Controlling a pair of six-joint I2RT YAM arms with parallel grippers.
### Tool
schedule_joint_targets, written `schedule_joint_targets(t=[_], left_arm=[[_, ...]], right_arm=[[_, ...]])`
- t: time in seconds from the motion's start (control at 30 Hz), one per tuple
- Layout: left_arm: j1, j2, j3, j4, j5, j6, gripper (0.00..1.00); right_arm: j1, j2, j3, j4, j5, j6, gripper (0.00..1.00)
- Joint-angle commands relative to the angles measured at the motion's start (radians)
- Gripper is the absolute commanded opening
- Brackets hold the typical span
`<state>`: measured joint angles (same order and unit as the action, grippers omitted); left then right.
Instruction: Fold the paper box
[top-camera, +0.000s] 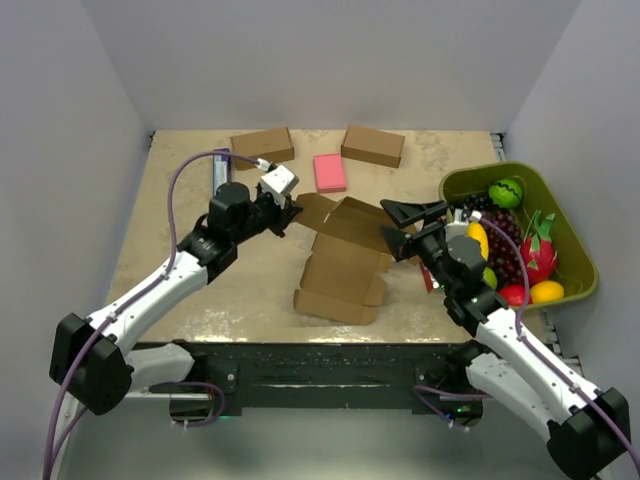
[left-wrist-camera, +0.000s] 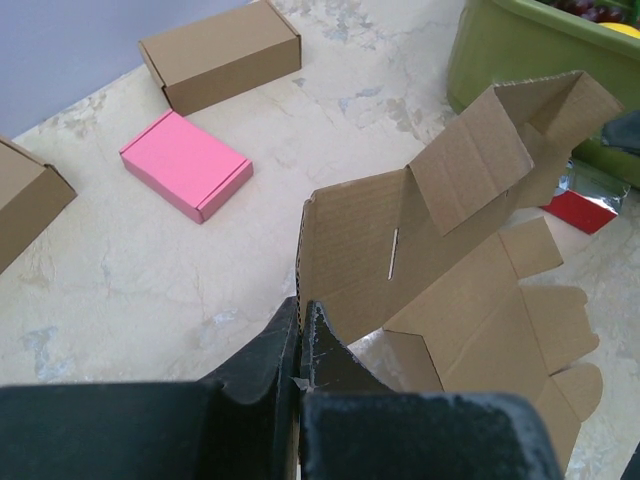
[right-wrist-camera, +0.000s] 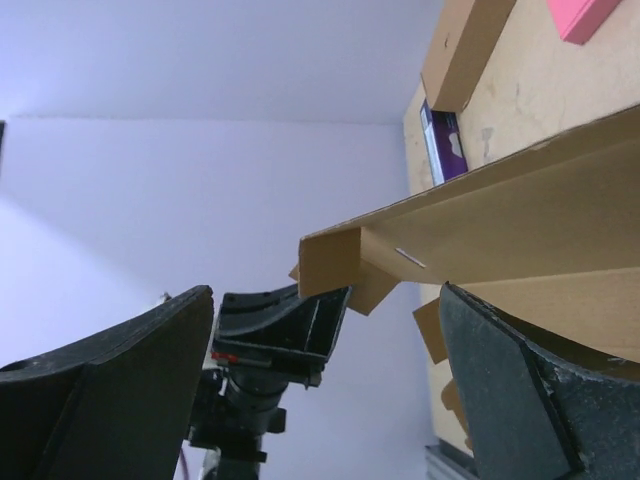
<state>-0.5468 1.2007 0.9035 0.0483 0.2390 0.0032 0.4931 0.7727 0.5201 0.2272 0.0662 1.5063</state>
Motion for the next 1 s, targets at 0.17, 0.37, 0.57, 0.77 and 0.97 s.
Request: schedule_joint_targets(t=[0.17,0.37,0.57,0.77,0.97], left_arm=[[-0.038,-0.079,-0.035,0.105,0.048,0.075,0.00],[-0.054,-0.099,-0.057,0.120,0.057,0.116,0.00],[-0.058,-0.099,-0.060,0.116,0.043,0.138,0.00],[-0.064,-0.115,-0.071,0.128,0.068,0.153,0.00],[-0.068,-0.112,-0.077,0.134,0.074,0.161,0.00]], right_arm=[[-0.034,0.091,-0.160,0.279,-0.032,0.351,0.95],[-0.048,0.116,-0.180,0.324,-0.046,0.390,0.94],[-0.074,0.070,-0.175,0.276,-0.025,0.381,0.94],[-0.157,0.059,-0.221,0.273,-0.057,0.391,0.93],[-0.182,0.106,-0.200,0.265,-0.065,0.327,0.86]])
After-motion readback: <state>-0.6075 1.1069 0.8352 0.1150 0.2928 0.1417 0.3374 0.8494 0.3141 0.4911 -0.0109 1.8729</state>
